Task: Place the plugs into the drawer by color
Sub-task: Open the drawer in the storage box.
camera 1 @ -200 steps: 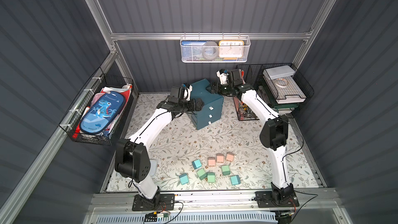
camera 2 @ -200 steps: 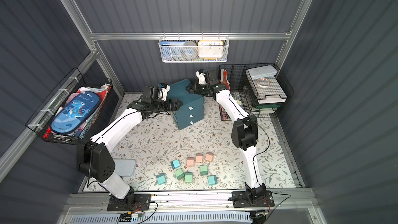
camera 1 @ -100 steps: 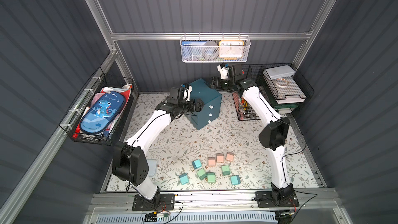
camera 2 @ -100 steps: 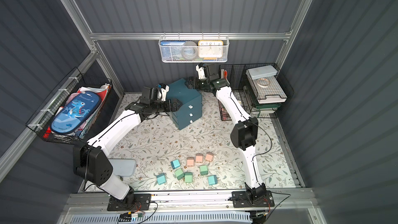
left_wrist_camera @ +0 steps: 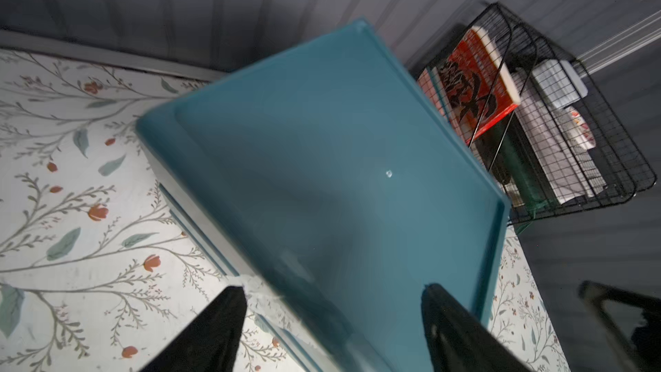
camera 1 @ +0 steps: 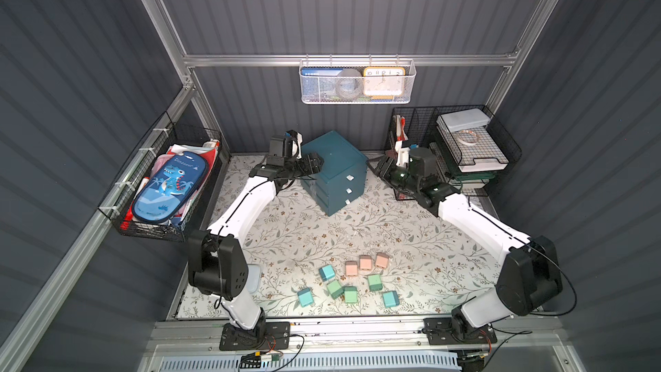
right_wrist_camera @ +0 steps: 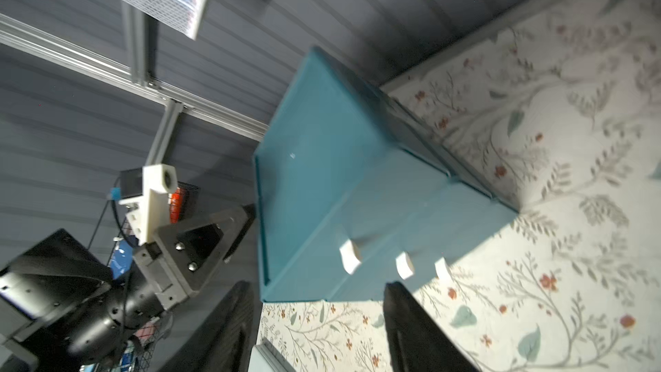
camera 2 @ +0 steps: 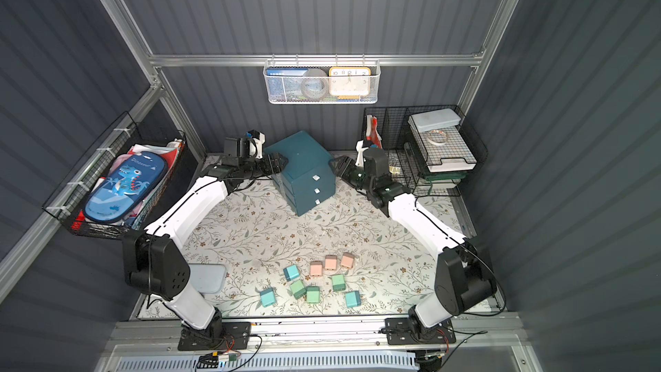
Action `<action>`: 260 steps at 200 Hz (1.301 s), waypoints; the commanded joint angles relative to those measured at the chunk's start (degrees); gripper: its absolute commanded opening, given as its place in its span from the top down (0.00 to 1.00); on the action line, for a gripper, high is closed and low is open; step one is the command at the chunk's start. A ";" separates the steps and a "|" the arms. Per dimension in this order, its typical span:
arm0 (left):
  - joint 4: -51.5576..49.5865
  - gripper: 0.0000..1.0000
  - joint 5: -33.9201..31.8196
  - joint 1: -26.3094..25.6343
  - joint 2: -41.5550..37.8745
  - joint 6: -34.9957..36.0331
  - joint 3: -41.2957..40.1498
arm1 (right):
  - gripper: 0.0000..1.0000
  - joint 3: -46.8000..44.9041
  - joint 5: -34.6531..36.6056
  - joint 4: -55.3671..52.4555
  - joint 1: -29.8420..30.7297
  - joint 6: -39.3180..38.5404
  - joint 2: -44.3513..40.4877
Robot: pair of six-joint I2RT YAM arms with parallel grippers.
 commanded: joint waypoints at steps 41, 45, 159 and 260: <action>1.07 0.22 4.06 -0.14 -1.68 0.49 -2.38 | 0.50 -2.37 -3.81 17.11 2.05 13.72 6.78; 1.23 0.22 4.27 -0.14 -1.77 0.50 -2.60 | 0.51 -1.98 -4.07 17.21 2.02 13.72 7.36; 0.64 0.16 3.68 -0.14 -0.24 1.01 -2.73 | 0.73 0.28 -8.27 22.50 2.14 21.00 16.15; 0.46 0.14 2.80 -0.06 0.37 1.46 -2.37 | 1.00 0.28 -7.62 21.78 2.74 20.15 15.11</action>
